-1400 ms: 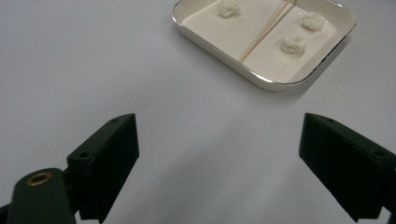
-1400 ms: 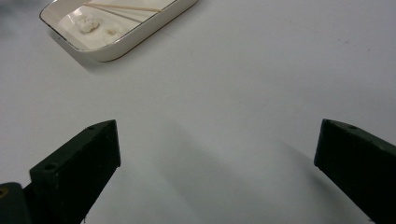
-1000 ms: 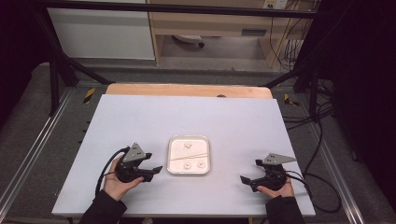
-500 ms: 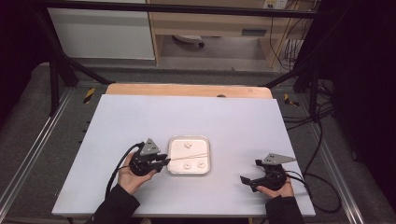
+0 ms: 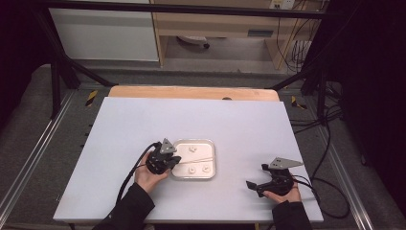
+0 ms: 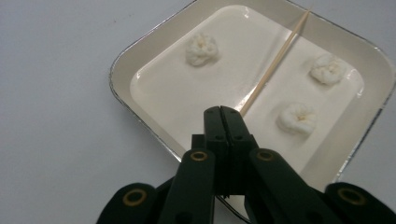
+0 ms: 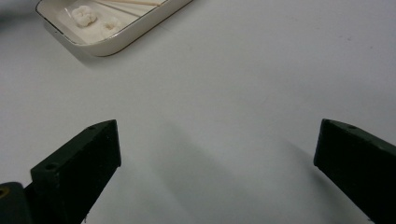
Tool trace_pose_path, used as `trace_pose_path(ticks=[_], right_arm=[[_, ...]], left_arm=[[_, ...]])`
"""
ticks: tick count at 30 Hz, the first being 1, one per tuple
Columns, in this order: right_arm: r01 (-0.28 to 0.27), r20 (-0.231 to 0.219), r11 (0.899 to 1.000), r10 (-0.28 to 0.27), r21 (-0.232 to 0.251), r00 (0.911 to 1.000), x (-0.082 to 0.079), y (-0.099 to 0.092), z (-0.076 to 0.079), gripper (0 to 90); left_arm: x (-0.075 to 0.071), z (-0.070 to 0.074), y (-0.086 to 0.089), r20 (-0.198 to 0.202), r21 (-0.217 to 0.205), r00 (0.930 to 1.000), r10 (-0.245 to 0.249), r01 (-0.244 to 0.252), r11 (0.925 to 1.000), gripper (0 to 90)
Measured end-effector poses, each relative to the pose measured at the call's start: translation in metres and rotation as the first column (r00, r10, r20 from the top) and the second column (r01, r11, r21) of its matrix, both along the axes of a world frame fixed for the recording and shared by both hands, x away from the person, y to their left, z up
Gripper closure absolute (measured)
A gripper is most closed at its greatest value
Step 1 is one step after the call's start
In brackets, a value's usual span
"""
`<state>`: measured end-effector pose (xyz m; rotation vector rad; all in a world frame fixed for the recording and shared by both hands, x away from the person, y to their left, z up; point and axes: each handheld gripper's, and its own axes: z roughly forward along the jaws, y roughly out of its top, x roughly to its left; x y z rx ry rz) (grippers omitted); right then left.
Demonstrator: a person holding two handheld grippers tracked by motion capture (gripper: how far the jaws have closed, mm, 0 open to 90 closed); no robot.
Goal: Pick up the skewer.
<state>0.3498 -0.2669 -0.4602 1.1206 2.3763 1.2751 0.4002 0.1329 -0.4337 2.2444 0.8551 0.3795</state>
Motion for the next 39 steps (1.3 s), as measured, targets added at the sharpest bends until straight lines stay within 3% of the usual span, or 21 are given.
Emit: trace_pose_path(ticks=[15,32,39], right_arm=[[0.0,0.001,1.0,0.0,-0.001,1.0,0.0,0.0,0.0,1.5],[-0.001,0.0,1.0,0.001,-0.002,1.0,0.0,0.0,0.0,1.5],[-0.003,-0.002,1.0,0.003,-0.004,1.0,0.0,0.0,0.0,1.5]], left_arm=[[0.003,-0.007,0.0,-0.018,0.041,0.9998,-0.009,0.01,0.9991,90.0],[-0.01,-0.006,0.001,-0.028,0.021,0.9973,-0.068,0.068,0.9974,90.0],[-0.007,-0.003,-0.007,-0.029,0.015,0.9942,-0.104,0.104,0.9945,82.2]])
